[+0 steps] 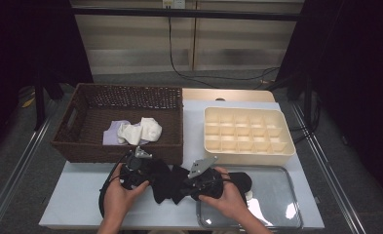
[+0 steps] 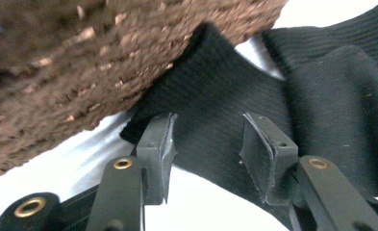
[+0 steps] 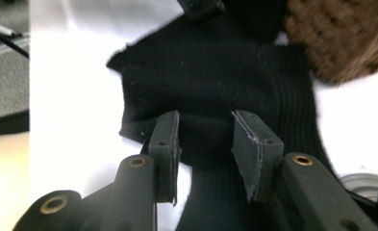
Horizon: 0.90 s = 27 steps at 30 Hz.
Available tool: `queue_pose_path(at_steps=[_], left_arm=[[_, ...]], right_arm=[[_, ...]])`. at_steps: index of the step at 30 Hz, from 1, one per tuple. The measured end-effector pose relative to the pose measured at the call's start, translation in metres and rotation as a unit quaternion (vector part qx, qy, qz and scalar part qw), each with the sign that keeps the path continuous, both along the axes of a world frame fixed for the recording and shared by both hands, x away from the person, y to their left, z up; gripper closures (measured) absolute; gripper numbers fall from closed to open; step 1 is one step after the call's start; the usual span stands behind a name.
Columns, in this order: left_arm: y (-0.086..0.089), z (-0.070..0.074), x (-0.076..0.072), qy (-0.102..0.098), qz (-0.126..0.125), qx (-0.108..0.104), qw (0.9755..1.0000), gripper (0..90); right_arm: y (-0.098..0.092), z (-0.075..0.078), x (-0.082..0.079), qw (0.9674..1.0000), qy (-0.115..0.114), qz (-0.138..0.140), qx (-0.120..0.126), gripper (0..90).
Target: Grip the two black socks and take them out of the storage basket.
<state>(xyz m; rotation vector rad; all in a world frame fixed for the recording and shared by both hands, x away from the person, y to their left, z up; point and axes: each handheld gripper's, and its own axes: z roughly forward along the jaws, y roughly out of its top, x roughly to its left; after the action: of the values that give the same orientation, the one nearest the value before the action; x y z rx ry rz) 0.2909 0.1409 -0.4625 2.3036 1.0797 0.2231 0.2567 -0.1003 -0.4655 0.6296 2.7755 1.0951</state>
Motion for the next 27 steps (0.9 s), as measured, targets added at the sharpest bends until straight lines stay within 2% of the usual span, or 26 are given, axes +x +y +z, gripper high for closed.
queue_pose_path(at_steps=[1,2,4,7,9,14,17,19,23,27], left_arm=[[-0.001,0.001,0.000,0.000,0.000,0.005,1.0000,58.3],[-0.002,0.002,-0.001,0.007,-0.007,0.013,0.9999,59.6],[-0.006,0.003,-0.003,0.004,-0.008,0.027,0.9996,66.2],[-0.008,0.003,-0.003,0.022,-0.011,0.023,0.9994,80.3],[-0.007,0.004,-0.003,0.031,-0.008,0.017,0.9994,85.8],[-0.002,0.009,-0.004,0.061,0.005,0.005,0.9981,87.7],[0.007,0.017,-0.005,0.068,0.013,-0.009,0.9976,87.8],[0.012,0.022,-0.006,0.063,0.020,-0.021,0.9976,87.8],[0.022,0.025,-0.007,0.058,0.032,-0.030,0.9974,87.6],[0.025,0.023,-0.007,0.058,0.037,-0.025,0.9973,86.2]], right_arm=[[0.000,-0.002,0.000,1.0000,0.001,-0.001,0.000,63.6],[0.000,-0.004,0.000,1.0000,0.001,0.000,0.000,65.2],[-0.002,-0.005,0.000,1.0000,-0.001,-0.001,-0.002,71.1],[-0.003,-0.006,-0.001,1.0000,0.006,0.002,0.000,81.6],[-0.004,-0.005,0.000,0.9999,0.011,0.002,0.001,83.9],[-0.007,0.000,0.000,0.9996,0.021,-0.002,0.018,85.4],[-0.017,0.009,0.001,0.9991,0.024,-0.008,0.033,85.5],[-0.025,0.015,0.003,0.9989,0.020,-0.016,0.039,85.5],[-0.040,0.020,0.006,0.9981,0.018,-0.031,0.051,85.6],[-0.054,0.019,0.008,0.9977,0.018,-0.040,0.051,85.6]])
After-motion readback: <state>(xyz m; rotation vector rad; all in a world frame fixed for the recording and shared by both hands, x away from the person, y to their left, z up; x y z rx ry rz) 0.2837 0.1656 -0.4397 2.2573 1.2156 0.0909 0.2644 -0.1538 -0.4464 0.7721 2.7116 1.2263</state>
